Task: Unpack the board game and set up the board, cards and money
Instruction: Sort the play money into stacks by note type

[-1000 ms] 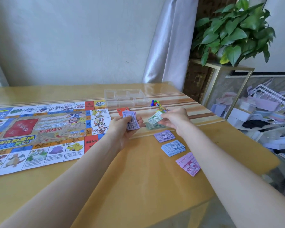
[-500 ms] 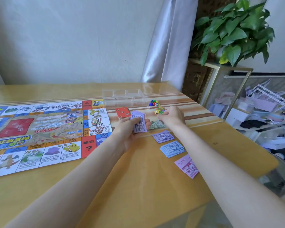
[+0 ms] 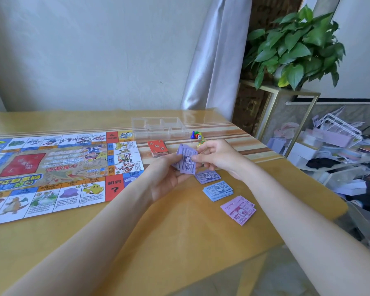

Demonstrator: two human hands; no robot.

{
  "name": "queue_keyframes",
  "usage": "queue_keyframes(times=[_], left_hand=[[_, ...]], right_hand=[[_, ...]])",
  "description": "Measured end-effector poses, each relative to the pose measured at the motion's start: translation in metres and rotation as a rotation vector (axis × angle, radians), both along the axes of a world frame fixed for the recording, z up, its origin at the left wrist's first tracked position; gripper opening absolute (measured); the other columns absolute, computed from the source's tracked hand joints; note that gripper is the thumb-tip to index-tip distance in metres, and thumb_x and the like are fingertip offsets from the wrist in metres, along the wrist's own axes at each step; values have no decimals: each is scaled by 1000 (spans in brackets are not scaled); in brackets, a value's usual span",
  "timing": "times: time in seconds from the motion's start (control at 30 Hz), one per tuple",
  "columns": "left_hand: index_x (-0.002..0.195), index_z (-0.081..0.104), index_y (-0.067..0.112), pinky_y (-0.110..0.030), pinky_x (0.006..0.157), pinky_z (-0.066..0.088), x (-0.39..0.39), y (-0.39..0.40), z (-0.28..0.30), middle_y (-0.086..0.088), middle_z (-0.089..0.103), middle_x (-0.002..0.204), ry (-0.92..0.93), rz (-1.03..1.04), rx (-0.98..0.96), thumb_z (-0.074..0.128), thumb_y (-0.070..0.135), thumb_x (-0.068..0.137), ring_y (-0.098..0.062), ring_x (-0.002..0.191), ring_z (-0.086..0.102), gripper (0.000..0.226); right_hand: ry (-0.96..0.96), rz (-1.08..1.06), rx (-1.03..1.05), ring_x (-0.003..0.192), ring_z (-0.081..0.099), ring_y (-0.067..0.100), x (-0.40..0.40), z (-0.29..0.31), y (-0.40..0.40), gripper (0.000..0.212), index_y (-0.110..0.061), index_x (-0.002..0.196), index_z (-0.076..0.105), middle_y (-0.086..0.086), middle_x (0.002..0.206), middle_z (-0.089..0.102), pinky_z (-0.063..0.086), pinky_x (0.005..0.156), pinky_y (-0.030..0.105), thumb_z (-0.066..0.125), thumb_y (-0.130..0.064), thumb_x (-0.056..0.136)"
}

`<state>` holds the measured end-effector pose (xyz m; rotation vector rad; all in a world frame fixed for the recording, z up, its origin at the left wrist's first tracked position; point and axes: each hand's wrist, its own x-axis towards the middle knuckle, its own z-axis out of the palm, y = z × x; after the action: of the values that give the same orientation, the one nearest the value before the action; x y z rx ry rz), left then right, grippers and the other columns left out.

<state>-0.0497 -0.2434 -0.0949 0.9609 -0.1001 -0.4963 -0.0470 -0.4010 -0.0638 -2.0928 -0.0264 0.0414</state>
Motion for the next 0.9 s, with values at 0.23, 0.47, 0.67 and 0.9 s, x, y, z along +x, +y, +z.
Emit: queue_keyframes(times=[0.23, 0.47, 0.67, 0.9], left_hand=[[102, 62, 9, -25, 69, 57, -5, -5, -7, -8, 69, 87, -156, 116, 177, 46, -2, 94, -16, 74, 66, 22], [103, 64, 8, -22, 67, 57, -3, -2, -5, -7, 70, 87, -168, 166, 215, 54, -2, 90, -16, 75, 66, 19], [98, 64, 8, -27, 71, 56, -3, 1, -8, -5, 70, 78, -128, 134, 167, 47, -2, 93, -14, 66, 68, 20], [96, 64, 12, -20, 61, 56, -1, 4, -4, -4, 68, 81, -141, 197, 255, 59, -2, 87, -12, 69, 65, 17]], right_hand=[[-28, 33, 16, 55, 56, 12, -4, 3, -2, 23, -2, 102, 59, 7, 70, 60, 48, 50, 18, 68, 1, 81], [-41, 32, -2, 56, 57, 14, -2, 1, 3, 27, 3, 109, 60, 15, 83, 62, 48, 48, 19, 67, -5, 84], [-35, 13, -2, 56, 57, 16, -2, -4, 5, 25, 2, 108, 60, 10, 76, 62, 49, 50, 22, 66, -3, 84], [-80, 72, 19, 49, 55, 10, -1, -1, 9, 34, 1, 120, 60, 7, 74, 62, 47, 47, 18, 62, 0, 86]])
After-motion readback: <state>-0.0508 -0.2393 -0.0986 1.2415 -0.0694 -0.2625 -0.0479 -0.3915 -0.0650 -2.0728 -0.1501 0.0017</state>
